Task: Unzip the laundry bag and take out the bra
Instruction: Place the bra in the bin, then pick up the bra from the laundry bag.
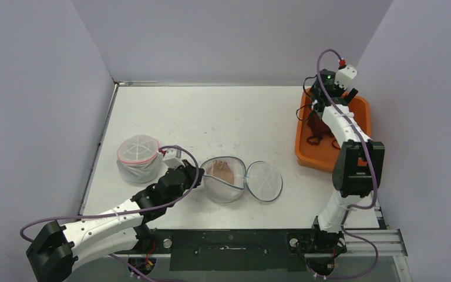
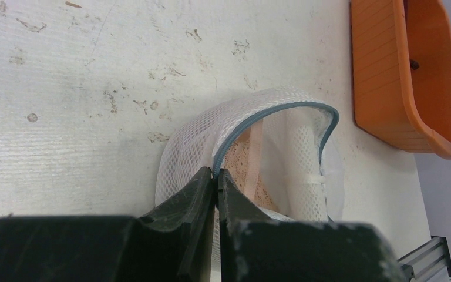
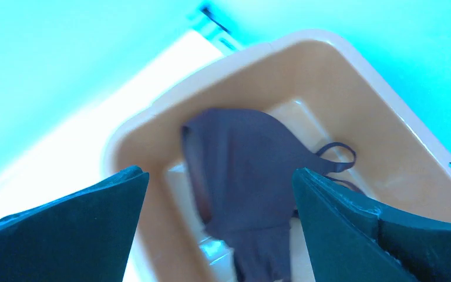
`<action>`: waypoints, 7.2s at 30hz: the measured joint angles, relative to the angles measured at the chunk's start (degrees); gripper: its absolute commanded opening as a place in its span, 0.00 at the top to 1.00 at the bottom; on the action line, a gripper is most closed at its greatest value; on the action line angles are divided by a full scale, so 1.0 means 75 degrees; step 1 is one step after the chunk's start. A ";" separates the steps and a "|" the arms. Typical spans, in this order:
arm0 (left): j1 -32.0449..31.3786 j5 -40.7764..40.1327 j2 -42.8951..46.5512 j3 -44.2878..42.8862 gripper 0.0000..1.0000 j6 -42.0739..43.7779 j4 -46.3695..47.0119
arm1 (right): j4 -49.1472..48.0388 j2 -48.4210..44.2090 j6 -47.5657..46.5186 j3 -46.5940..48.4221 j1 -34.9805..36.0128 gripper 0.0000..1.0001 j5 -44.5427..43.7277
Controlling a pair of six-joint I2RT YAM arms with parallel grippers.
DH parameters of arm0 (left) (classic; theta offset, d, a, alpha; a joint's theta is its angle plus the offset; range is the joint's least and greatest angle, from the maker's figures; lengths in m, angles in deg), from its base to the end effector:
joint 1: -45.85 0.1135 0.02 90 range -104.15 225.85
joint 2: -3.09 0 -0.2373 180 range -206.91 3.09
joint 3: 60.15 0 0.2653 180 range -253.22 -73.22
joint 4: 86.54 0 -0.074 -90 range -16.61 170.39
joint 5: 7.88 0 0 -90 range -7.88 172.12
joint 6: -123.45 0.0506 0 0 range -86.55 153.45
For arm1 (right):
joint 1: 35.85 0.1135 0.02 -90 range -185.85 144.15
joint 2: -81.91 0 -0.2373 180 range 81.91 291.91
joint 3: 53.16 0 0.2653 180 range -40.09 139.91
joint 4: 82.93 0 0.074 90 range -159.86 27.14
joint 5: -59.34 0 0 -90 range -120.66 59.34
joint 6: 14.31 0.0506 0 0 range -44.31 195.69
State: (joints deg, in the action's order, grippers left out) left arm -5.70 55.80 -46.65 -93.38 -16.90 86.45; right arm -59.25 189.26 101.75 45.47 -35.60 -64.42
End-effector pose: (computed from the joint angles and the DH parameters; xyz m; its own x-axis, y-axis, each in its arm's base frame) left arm 0.1609 -0.1665 0.1716 -0.5042 -0.4749 -0.7213 0.0955 0.7995 -0.5931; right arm 0.4511 -0.0262 0.2376 -0.2768 0.3640 -0.8893 0.6536 0.7497 0.1034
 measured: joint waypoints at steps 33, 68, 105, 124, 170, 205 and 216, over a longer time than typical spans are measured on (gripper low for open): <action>0.0035 0.1204 0.0807 -0.0414 0.80 -0.0236 -0.1565 | -0.1903 -0.5214 0.0157 -0.6630 0.9582 0.59 0.2291; 0.0189 0.2757 0.0807 -0.0708 0.42 0.0801 -0.1763 | -0.3127 -0.5158 0.0015 -0.8023 1.1229 0.34 0.0455; 0.0187 0.2159 0.0615 -0.0443 1.00 0.1183 -0.2200 | -0.3585 -0.4086 0.0790 -0.6572 0.9949 0.53 0.1177; 0.0114 0.1486 0.0903 0.0073 1.00 0.1244 -0.2192 | -0.3448 -0.3547 0.0772 -0.7204 1.0914 0.33 0.0982; -0.0140 0.0731 0.1303 0.0274 1.00 0.1209 -0.2530 | -0.3279 -0.1376 0.1647 -0.5493 0.9565 0.86 0.0895; -0.0172 0.0831 0.0632 0.0414 1.00 0.1119 -0.1839 | -0.3381 -0.2305 0.1649 -0.5458 0.9777 0.22 0.1014; -0.0184 0.0892 0.0781 0.0495 1.00 0.1000 -0.1798 | -0.3037 -0.1620 0.1973 -0.5391 0.9769 0.36 0.0839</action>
State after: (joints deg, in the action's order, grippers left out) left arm -7.07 62.49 -40.79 -89.66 -9.40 72.97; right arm -82.03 177.11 116.55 5.03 37.67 -58.13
